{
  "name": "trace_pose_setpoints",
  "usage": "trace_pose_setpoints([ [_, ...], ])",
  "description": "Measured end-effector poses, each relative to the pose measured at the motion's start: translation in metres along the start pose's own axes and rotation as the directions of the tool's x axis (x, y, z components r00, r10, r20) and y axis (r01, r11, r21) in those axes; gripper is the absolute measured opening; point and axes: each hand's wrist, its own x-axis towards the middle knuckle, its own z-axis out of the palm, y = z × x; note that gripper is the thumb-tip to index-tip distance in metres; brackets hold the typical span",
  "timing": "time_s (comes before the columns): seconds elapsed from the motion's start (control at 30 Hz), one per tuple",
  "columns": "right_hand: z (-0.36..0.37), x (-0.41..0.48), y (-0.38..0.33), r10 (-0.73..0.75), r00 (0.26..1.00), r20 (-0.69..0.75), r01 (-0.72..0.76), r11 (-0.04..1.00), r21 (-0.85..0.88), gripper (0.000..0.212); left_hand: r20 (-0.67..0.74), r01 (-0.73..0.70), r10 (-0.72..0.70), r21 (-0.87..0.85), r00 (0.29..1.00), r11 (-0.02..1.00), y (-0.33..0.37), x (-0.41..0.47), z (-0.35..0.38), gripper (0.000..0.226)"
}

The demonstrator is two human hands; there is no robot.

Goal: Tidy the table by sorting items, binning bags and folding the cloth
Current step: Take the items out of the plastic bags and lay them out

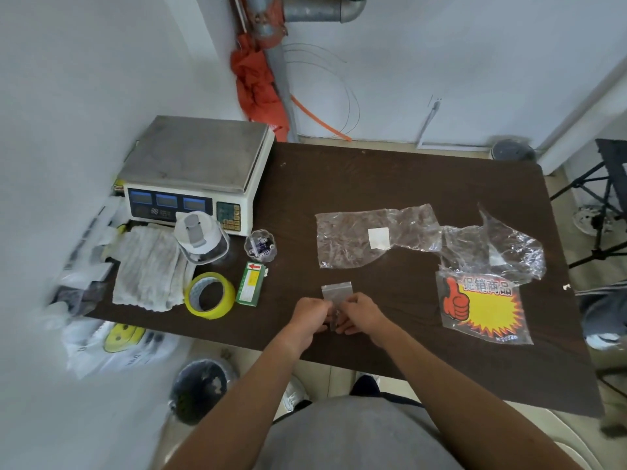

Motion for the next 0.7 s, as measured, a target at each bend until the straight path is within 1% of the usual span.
trace_pose_setpoints([
  [0.13,0.019,0.0,-0.006,-0.029,0.994,0.108,0.033,0.999,-0.037,0.018,-0.043,-0.034,0.033,-0.034,0.999,0.999,-0.018,0.0,-0.023,0.016],
  [0.2,0.028,0.0,-0.01,-0.044,0.991,0.13,0.051,0.997,-0.054,0.02,-0.061,-0.051,0.047,-0.05,0.997,0.997,-0.026,-0.001,-0.036,0.015],
  [0.3,0.041,0.003,-0.018,-0.066,0.986,0.153,0.076,0.995,-0.063,0.012,-0.105,-0.075,0.065,-0.091,0.992,0.993,-0.035,0.0,-0.054,0.015],
  [0.37,0.05,0.006,-0.024,-0.094,0.988,0.122,0.102,0.993,-0.066,0.012,-0.139,-0.095,0.077,-0.127,0.987,0.987,-0.04,0.002,-0.064,0.012],
  [0.4,0.054,0.01,-0.025,-0.116,0.99,0.077,0.122,0.989,-0.081,0.013,-0.148,-0.109,0.087,-0.149,0.985,0.983,-0.042,0.002,-0.069,0.01],
  [0.47,0.06,0.016,-0.028,-0.186,0.982,-0.038,0.175,0.964,-0.199,0.017,-0.158,-0.151,0.12,-0.206,0.98,0.967,-0.044,0.0,-0.079,0.007],
  [0.53,0.063,0.018,-0.033,-0.233,0.969,-0.087,0.195,0.929,-0.313,0.029,-0.156,-0.183,0.144,-0.281,0.977,0.942,-0.045,-0.004,-0.088,0.005],
  [0.6,0.068,0.015,-0.04,-0.206,0.978,-0.04,0.18,0.922,-0.344,0.036,-0.157,-0.198,0.15,-0.358,0.976,0.913,-0.047,-0.007,-0.097,0.005],
  [0.67,0.074,0.006,-0.048,-0.104,0.992,0.067,0.121,0.935,-0.333,0.033,-0.169,-0.216,0.158,-0.418,0.973,0.883,-0.052,-0.008,-0.105,0.007],
  [0.7,0.077,0.004,-0.05,-0.054,0.991,0.121,0.088,0.951,-0.296,0.034,-0.171,-0.221,0.159,-0.451,0.972,0.865,-0.055,-0.009,-0.109,0.007],
])
